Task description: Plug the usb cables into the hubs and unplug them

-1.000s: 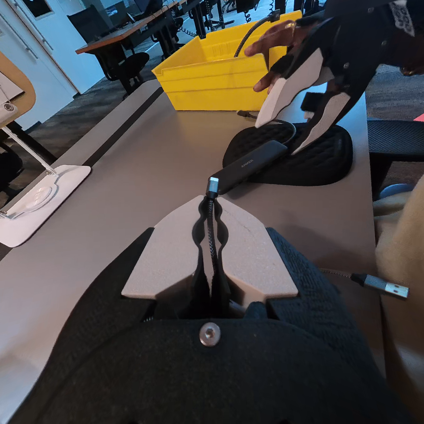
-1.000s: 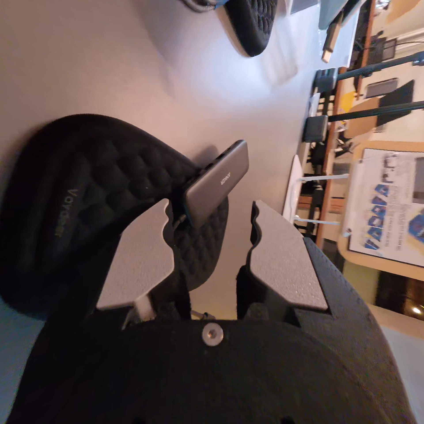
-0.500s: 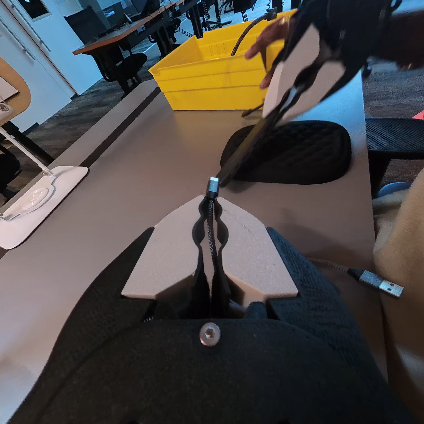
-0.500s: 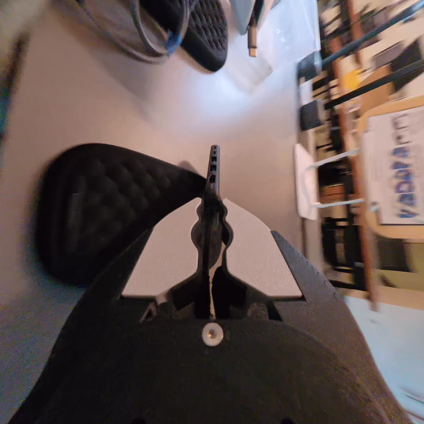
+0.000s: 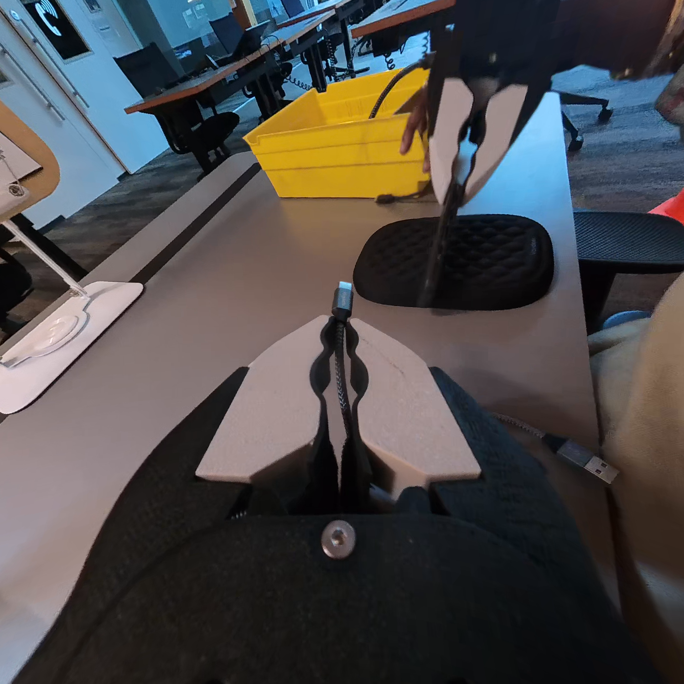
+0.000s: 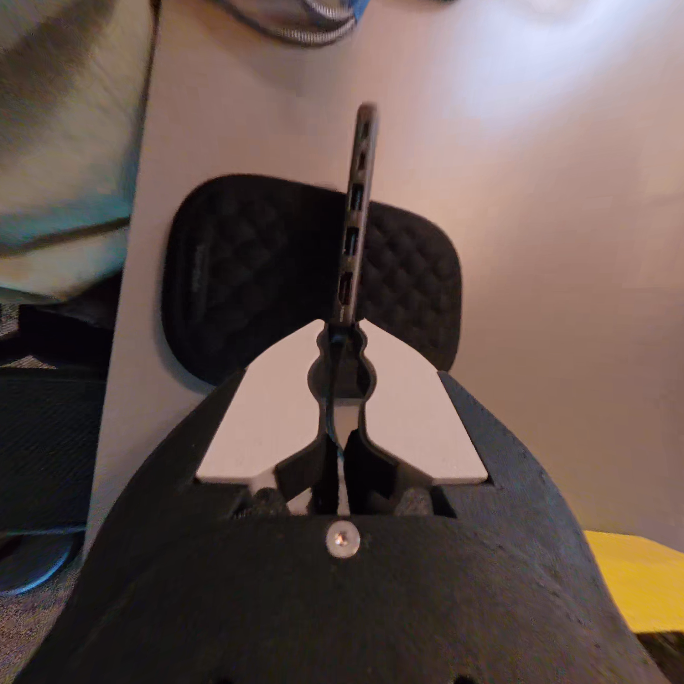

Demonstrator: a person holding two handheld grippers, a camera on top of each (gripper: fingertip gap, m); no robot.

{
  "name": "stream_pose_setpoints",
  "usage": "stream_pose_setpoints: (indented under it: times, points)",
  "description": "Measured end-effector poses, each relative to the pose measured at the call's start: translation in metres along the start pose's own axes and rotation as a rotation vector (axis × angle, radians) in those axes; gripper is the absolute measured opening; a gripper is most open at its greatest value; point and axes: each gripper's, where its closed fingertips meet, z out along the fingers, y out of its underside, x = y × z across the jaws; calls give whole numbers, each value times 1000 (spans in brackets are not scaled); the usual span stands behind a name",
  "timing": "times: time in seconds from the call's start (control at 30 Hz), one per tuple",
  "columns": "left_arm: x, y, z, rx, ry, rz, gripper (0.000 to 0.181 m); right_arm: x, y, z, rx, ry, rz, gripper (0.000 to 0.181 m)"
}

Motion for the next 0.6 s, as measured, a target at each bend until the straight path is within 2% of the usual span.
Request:
stream_pose_setpoints:
  times: [0.1, 0.17, 0.2, 0.33, 0.5, 0.6]
  points:
    - [-2, 2, 1, -5, 2, 3, 5, -2, 4, 9, 57, 106, 2, 18]
    - [-1, 2, 2, -3, 6, 0, 5, -1, 12, 9, -12, 165, -25, 38]
    - [0, 3, 4, -4, 8, -2, 5, -1, 14, 8, -43, 185, -29, 40]
    - [2, 6, 5, -24, -1, 11, 5, -12, -6, 10, -61, 197, -65, 70]
    - [3, 6, 3, -19, 0, 10, 5, -20, -48, 28, 16, 324, -155, 73]
    - [2, 6, 3, -19, 1, 15, 5, -3, -43, 31, -20, 453, -139, 66]
